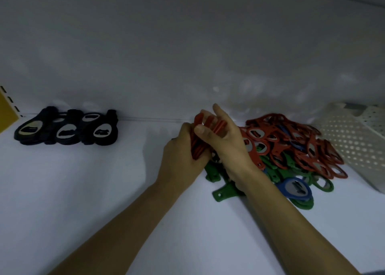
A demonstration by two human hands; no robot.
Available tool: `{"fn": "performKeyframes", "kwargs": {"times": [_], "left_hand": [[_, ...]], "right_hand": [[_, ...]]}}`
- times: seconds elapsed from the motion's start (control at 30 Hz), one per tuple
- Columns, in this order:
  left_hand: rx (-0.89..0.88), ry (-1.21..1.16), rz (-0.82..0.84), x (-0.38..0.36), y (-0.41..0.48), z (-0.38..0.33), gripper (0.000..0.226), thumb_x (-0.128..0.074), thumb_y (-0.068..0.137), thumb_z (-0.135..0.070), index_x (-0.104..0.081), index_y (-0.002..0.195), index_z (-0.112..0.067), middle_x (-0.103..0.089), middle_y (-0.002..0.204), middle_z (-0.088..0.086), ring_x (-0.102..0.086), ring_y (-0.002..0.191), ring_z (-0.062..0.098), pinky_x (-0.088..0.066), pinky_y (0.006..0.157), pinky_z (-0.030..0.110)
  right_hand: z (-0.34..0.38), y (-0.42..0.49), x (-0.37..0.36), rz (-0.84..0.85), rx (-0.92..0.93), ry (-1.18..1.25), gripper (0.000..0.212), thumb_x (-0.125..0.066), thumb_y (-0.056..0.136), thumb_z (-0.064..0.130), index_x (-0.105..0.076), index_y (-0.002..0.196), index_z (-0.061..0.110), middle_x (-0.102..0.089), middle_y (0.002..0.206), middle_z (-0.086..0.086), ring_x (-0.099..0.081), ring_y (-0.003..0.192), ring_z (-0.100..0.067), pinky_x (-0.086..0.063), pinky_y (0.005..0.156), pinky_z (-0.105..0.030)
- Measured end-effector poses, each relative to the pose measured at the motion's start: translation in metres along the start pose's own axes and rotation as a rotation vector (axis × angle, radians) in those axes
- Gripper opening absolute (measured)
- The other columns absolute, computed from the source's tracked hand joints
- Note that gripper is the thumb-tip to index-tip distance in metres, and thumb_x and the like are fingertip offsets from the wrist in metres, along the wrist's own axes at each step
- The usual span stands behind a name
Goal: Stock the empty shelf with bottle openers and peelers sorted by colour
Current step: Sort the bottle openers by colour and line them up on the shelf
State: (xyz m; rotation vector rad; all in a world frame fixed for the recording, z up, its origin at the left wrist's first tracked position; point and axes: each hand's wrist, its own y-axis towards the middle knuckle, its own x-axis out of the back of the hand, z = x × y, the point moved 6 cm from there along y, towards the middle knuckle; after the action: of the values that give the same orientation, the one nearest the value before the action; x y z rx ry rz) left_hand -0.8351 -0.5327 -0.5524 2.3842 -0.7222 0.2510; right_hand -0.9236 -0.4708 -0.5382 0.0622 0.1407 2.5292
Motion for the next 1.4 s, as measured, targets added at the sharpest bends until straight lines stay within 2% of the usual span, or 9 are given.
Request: {"fn": "performKeyframes", "kwargs": {"times": [0.1,0.23,0.33,0.47,0.63,0.93,1.1,1.27,1.4], "left_hand": [[-0.030,0.062,-0.043,0.003,0.000,-0.005,0.032,-0.071,0.081,-0.019,-0.052,0.107,-0.013,-0.050,0.072,-0.025,-0.053,0.061,-0.005,-0.040,0.060,-0.004],[-0.047,0.138,-0.061,0.006,-0.001,-0.017,0.036,-0.066,0.084,-0.014,-0.054,0.115,-0.001,-0.069,0.088,0.006,-0.063,0.075,0.015,-0.041,0.061,0.002],[0.014,0.125,0.062,0.011,-0.011,-0.016,0.037,-0.064,0.085,-0.017,-0.048,0.119,-0.017,-0.067,0.092,-0.003,-0.062,0.075,0.009,-0.042,0.059,0.009],[0.370,-0.626,-0.132,0.052,-0.039,-0.003,0.016,-0.047,0.094,-0.018,-0.053,0.099,-0.033,-0.068,0.081,-0.003,-0.066,0.070,0.004,-0.051,0.061,0.017],[0.789,-1.042,-0.557,0.090,-0.066,0.012,0.043,-0.038,0.097,-0.043,-0.058,0.108,-0.006,-0.067,0.098,0.013,-0.066,0.084,0.023,-0.052,0.074,0.032],[0.771,-0.886,-0.682,0.149,-0.091,0.019,0.031,-0.043,0.097,-0.019,-0.067,0.078,-0.016,-0.070,0.071,0.000,-0.068,0.072,0.015,-0.051,0.062,0.027],[0.738,-0.833,-0.728,0.175,-0.091,0.035,0.022,-0.048,0.093,-0.014,-0.061,0.111,-0.013,-0.065,0.108,0.012,-0.064,0.097,0.026,-0.055,0.080,0.035],[0.685,-0.603,-0.671,0.188,-0.093,0.044,0.021,-0.044,0.091,-0.008,-0.059,0.105,-0.014,-0.064,0.106,0.007,-0.063,0.099,0.024,-0.053,0.066,0.026],[0.085,0.195,-0.420,0.213,-0.093,0.010,0.034,-0.045,0.094,-0.015,-0.048,0.127,-0.015,-0.044,0.129,-0.005,-0.043,0.122,0.014,-0.037,0.096,0.010]], "right_hand": [[0.011,-0.002,-0.008,0.082,0.024,0.005,0.110,-0.082,0.060,0.029,-0.020,0.150,0.021,-0.057,0.133,-0.001,-0.058,0.118,-0.009,-0.047,0.099,-0.026],[0.045,-0.010,-0.028,0.057,0.301,-0.274,0.045,-0.061,0.088,-0.002,-0.050,0.129,0.011,-0.068,0.112,-0.003,-0.064,0.105,-0.007,-0.051,0.090,-0.021],[0.045,-0.022,-0.036,-0.068,0.307,-0.203,0.028,-0.048,0.092,-0.007,-0.056,0.115,0.008,-0.070,0.102,-0.008,-0.066,0.097,-0.011,-0.052,0.090,-0.023],[0.023,-0.028,-0.045,-0.254,0.055,0.534,0.021,-0.045,0.094,-0.006,-0.054,0.108,0.007,-0.070,0.080,-0.011,-0.069,0.080,-0.021,-0.055,0.086,-0.033],[0.011,-0.052,-0.123,-0.177,0.039,0.612,0.035,-0.064,0.083,-0.002,-0.055,0.108,0.021,-0.072,0.079,-0.010,-0.071,0.078,-0.018,-0.057,0.074,-0.028],[0.013,-0.057,-0.193,0.011,-0.064,0.545,0.018,-0.074,0.081,0.013,-0.067,0.097,0.008,-0.071,0.071,-0.007,-0.068,0.064,-0.017,-0.056,0.065,-0.028],[0.004,-0.048,-0.211,0.009,-0.260,0.690,0.017,-0.065,0.089,0.021,-0.064,0.078,0.008,-0.069,0.073,-0.006,-0.067,0.065,-0.015,-0.057,0.072,-0.031],[-0.015,-0.053,-0.229,0.121,-0.482,0.802,0.019,-0.066,0.088,0.023,-0.060,0.075,0.012,-0.063,0.066,-0.002,-0.063,0.062,-0.016,-0.056,0.072,-0.030],[-0.022,-0.039,-0.220,-0.024,-0.517,0.704,0.019,-0.063,0.090,0.020,-0.059,0.075,0.010,-0.067,0.063,-0.004,-0.067,0.060,-0.015,-0.058,0.065,-0.030]]}}
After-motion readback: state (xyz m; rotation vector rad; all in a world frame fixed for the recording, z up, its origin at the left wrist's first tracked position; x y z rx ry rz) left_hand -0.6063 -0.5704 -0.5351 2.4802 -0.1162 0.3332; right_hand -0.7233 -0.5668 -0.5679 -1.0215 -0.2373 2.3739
